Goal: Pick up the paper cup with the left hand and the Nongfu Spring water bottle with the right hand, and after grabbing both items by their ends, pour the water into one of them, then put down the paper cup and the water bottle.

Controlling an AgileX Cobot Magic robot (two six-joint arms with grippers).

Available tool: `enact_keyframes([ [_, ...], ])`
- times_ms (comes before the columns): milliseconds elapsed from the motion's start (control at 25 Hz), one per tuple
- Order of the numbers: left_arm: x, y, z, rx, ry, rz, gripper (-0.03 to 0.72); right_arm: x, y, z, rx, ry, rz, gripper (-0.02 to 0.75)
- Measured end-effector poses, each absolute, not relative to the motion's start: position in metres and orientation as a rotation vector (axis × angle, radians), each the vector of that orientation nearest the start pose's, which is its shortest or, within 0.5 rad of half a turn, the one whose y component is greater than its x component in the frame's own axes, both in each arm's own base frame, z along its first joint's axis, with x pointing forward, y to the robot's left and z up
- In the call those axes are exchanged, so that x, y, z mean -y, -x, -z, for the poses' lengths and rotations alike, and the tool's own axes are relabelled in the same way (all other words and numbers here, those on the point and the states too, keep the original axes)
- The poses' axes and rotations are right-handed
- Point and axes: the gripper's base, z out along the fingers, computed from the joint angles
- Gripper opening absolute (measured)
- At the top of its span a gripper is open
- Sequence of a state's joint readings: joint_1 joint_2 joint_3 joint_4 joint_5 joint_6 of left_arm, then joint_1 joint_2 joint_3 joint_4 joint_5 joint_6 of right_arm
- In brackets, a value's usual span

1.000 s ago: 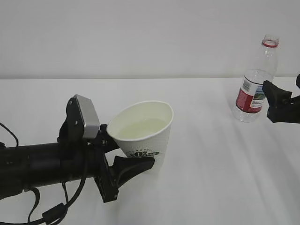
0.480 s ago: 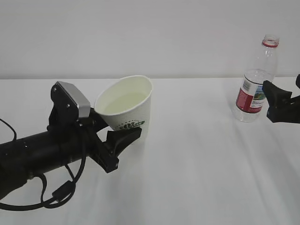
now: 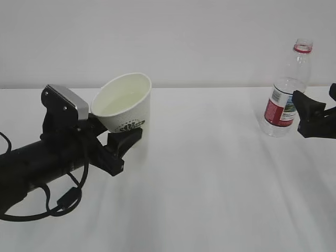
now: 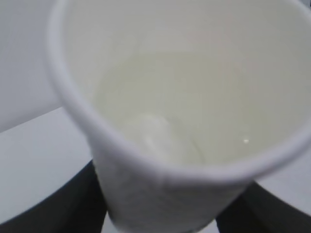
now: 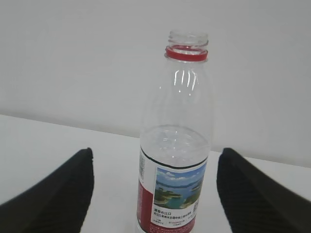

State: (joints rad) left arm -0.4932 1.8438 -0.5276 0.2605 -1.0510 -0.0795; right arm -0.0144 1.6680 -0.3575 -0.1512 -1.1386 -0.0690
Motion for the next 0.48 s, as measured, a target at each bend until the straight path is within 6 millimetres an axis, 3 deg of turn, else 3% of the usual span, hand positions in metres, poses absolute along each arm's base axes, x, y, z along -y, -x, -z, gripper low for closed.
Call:
enact_keyframes([
  [480,0.117,-0.283,-0.139,-1.707,-0.473,0.39,0.449,-0.009,-0.262,-0.164,-1.645,0.207,-0.008,0.592],
])
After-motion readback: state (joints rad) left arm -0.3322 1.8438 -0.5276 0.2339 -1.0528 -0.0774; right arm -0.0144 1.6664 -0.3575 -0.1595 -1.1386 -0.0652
